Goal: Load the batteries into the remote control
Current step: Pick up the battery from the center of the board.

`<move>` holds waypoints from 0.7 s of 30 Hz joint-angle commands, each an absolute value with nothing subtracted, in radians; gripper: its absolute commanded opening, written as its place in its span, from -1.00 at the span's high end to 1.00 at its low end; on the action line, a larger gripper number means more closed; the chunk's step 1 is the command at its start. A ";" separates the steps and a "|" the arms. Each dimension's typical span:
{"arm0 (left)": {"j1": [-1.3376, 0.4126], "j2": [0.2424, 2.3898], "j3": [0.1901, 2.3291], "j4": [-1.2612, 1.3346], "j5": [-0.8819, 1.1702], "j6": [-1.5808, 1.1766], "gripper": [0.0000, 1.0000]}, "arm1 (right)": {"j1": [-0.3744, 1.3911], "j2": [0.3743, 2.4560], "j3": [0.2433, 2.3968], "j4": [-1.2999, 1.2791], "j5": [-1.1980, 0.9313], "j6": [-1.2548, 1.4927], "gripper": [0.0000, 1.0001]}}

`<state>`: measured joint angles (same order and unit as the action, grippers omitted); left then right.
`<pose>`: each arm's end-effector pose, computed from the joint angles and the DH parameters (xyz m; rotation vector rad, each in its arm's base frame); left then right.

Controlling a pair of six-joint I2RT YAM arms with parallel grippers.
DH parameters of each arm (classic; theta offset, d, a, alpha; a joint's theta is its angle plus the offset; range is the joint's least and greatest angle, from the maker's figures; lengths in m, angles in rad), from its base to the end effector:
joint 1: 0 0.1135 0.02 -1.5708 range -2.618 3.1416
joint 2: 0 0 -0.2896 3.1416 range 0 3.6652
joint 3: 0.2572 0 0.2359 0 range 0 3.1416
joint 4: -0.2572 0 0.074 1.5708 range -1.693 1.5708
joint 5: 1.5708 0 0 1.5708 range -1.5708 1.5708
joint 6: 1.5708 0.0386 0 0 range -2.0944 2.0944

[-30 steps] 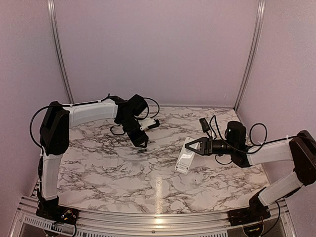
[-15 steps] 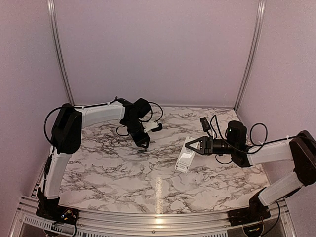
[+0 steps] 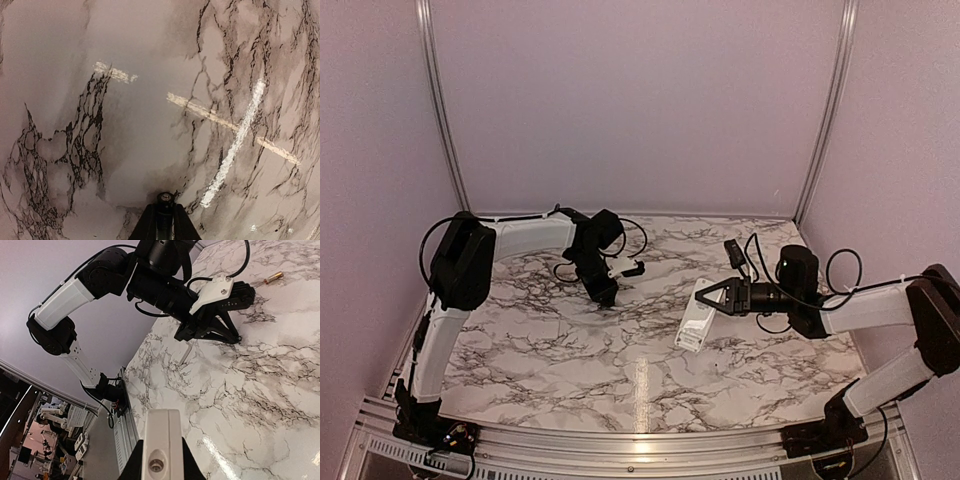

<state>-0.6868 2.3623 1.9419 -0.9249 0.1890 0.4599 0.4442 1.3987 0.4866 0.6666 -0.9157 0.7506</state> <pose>0.3695 -0.3124 0.1696 1.6120 2.4386 -0.3128 0.2145 0.1360 0.2314 -0.4356 2.0052 1.6210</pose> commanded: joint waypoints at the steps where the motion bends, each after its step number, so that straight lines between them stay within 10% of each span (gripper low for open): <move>1: -0.689 2.371 1.889 -0.953 0.215 0.472 0.79 | 0.431 1.400 0.526 0.617 -0.928 0.747 1.00; 21: -0.861 1.709 1.354 -0.427 0.331 0.415 1.00 | 0.434 1.422 0.572 0.483 -0.966 0.835 1.00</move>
